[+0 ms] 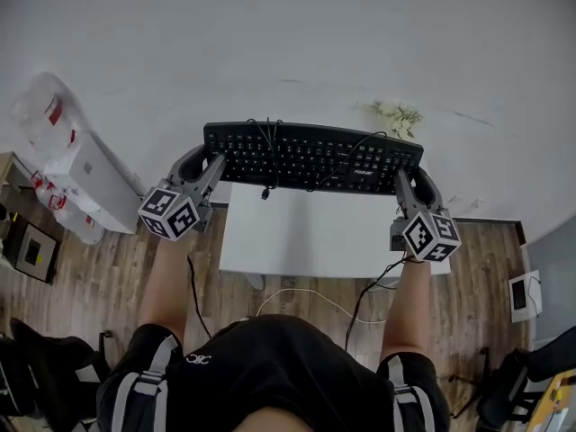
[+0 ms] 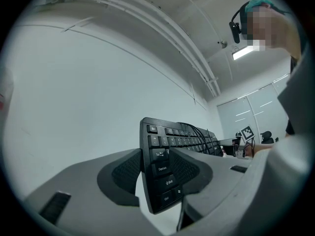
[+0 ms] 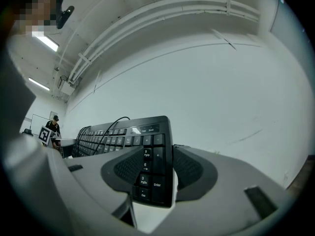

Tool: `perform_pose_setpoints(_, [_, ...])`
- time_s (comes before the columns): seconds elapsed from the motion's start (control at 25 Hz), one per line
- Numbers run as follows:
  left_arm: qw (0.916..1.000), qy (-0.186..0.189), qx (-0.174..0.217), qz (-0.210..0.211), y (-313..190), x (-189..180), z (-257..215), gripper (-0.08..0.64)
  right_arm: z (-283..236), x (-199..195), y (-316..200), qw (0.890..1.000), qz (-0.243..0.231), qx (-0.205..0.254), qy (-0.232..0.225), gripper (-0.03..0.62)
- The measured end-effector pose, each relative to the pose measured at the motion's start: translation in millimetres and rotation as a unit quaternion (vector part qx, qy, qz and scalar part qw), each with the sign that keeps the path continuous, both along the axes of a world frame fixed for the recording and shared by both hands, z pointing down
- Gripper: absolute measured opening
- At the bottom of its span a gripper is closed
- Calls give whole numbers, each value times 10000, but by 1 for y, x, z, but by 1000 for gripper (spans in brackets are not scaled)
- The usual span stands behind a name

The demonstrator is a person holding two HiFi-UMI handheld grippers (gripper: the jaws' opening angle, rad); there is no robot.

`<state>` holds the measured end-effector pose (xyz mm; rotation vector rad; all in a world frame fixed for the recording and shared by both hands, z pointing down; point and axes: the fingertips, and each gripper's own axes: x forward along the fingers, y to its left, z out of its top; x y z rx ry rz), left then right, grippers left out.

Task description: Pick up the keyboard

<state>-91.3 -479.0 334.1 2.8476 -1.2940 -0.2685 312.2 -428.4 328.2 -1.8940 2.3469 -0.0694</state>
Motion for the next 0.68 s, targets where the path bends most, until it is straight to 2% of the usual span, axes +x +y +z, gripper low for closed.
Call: perform_pose_setpoints(0.68, [9999,47,-132,46,-10,-7,7,169,3,-6,-11,10000,16,-95,22,192])
